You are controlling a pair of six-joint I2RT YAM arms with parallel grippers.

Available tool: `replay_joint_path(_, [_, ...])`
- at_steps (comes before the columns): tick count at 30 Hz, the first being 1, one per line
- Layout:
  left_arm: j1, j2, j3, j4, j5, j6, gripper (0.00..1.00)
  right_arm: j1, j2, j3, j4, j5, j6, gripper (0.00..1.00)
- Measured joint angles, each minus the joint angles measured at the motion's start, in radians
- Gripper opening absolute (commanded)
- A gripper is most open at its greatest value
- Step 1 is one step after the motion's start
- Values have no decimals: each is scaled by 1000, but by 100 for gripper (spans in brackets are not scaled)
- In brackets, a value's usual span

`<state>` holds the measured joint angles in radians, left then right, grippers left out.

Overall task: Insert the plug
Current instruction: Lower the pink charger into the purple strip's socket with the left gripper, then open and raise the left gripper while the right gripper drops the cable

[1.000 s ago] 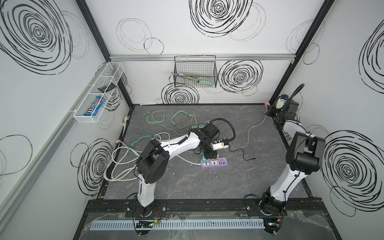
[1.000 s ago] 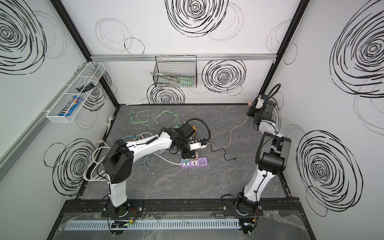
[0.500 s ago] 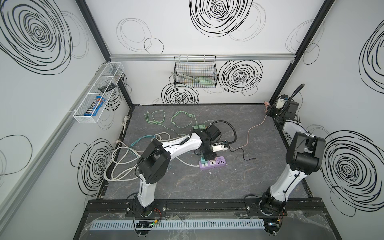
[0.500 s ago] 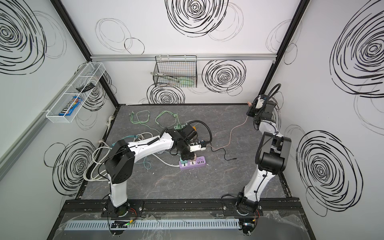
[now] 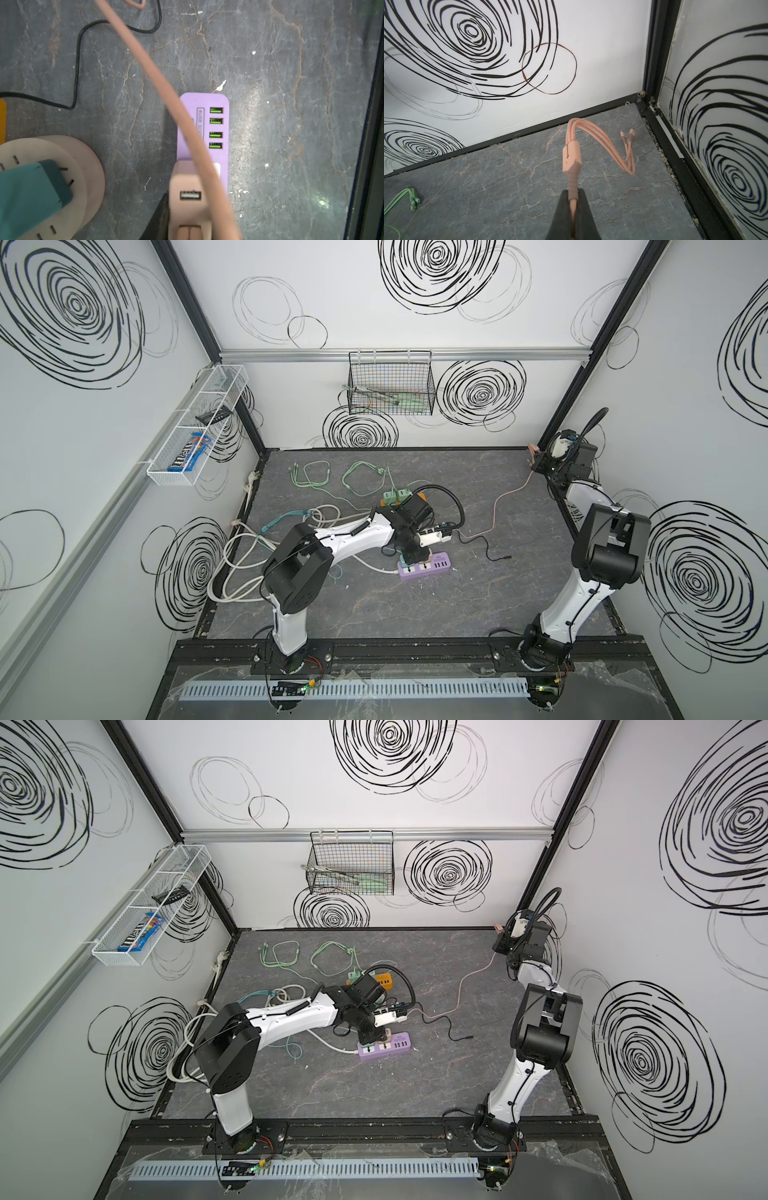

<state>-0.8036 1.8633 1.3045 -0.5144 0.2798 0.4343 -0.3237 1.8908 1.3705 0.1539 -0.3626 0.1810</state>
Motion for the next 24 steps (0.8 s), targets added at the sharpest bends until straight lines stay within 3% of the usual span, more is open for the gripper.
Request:
replay_joint_path(10, [2, -29, -64, 84, -3, -25, 0, 0, -3, 0, -23, 9, -3, 0])
replay_joint_path(12, [-4, -32, -64, 84, -12, -27, 21, 0, -16, -12, -22, 12, -3, 0])
replay_joint_path(17, [-8, -31, -44, 69, -17, -38, 53, 0, -66, -39, -21, 14, -3, 0])
replay_joint_path(24, [-12, -37, 80, 14, -16, -35, 74, 12, -90, -58, -7, 11, 1, 0])
